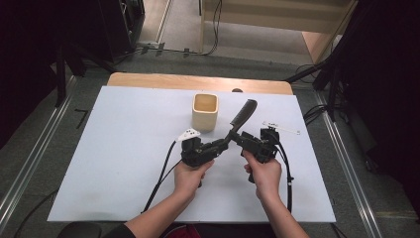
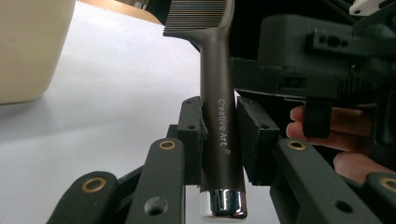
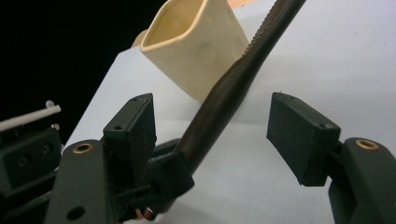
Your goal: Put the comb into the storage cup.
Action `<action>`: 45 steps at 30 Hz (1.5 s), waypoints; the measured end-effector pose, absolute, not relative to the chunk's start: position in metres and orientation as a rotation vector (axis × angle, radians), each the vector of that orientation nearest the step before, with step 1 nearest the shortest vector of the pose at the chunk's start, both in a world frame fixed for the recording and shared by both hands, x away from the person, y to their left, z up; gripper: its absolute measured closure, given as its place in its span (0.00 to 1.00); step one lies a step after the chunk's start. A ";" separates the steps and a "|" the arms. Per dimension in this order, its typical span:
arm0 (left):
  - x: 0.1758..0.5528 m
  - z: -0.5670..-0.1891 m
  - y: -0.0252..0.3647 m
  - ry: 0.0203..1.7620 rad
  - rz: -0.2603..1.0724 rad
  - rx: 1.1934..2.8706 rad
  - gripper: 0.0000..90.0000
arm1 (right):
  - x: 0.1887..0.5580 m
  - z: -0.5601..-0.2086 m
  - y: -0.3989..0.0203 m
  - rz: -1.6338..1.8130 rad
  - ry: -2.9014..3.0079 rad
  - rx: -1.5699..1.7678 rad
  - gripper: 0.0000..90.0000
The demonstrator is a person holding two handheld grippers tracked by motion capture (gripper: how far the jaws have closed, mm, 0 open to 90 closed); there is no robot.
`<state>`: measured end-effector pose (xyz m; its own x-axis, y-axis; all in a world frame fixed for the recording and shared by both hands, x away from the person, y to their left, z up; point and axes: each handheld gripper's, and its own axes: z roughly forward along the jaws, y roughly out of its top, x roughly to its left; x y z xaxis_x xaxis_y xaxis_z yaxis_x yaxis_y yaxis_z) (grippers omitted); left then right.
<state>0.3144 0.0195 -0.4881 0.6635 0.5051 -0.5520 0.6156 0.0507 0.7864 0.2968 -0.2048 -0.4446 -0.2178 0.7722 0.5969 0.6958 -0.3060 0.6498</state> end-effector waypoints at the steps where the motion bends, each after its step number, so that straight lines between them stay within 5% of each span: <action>1: 0.314 -0.488 0.019 0.946 -0.099 1.592 0.82 | 0.298 -0.444 -0.204 1.575 1.801 1.923 0.36; 18: 0.313 -0.492 0.010 0.961 -0.096 1.560 0.82 | 0.314 -0.451 -0.200 1.593 1.736 2.077 0.44; 34: 0.311 -0.492 0.009 0.945 -0.088 1.575 0.82 | 0.322 -0.458 -0.199 1.577 1.737 2.218 0.69; 45: 0.310 -0.493 0.009 0.927 -0.103 1.562 0.82 | 0.319 -0.455 -0.201 1.622 1.713 2.229 0.74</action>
